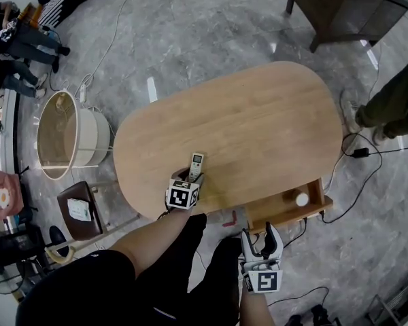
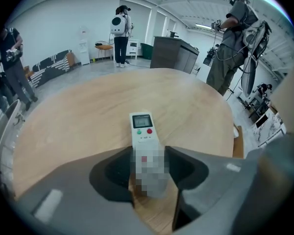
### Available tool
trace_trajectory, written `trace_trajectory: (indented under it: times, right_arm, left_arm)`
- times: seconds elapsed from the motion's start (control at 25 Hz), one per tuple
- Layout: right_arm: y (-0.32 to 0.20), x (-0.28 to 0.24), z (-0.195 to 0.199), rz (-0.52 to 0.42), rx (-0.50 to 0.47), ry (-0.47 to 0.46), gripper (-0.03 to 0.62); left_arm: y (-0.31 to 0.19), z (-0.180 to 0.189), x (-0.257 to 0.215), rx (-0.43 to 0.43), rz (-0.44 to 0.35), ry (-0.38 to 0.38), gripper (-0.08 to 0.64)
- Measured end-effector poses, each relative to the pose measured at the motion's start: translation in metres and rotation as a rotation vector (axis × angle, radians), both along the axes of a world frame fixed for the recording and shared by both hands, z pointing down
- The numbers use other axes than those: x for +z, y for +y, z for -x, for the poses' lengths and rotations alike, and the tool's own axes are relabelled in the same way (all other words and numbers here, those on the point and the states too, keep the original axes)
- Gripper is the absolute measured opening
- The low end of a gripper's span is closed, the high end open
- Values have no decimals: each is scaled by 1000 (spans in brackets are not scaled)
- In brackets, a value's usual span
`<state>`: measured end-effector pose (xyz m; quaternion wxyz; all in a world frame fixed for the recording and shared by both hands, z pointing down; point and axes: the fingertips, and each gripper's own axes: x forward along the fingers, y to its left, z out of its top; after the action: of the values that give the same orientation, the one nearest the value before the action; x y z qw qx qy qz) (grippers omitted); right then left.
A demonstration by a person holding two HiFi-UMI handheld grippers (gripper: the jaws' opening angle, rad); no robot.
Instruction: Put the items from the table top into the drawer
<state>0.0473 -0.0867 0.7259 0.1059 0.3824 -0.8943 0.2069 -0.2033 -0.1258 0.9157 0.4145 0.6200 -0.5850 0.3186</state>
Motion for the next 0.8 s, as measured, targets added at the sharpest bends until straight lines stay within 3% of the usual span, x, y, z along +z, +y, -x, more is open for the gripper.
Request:
trace_trajectory:
  times: [0.2, 0.4, 0.56, 0.8]
  right_arm:
    - [5, 7, -11, 11, 32, 6, 293]
    - [14, 13, -8, 30, 74, 21, 290]
    - [7, 29, -30, 51, 106, 16, 287]
    - [9, 42, -69, 68, 172, 21, 288]
  left_arm:
    - [-7, -10, -6, 124, -41, -30, 209]
    - [-8, -34, -20, 241, -86, 0, 209]
    - [-14, -88, -29, 352, -136, 36, 209]
    - [-3, -187, -29, 657, -175, 61, 210]
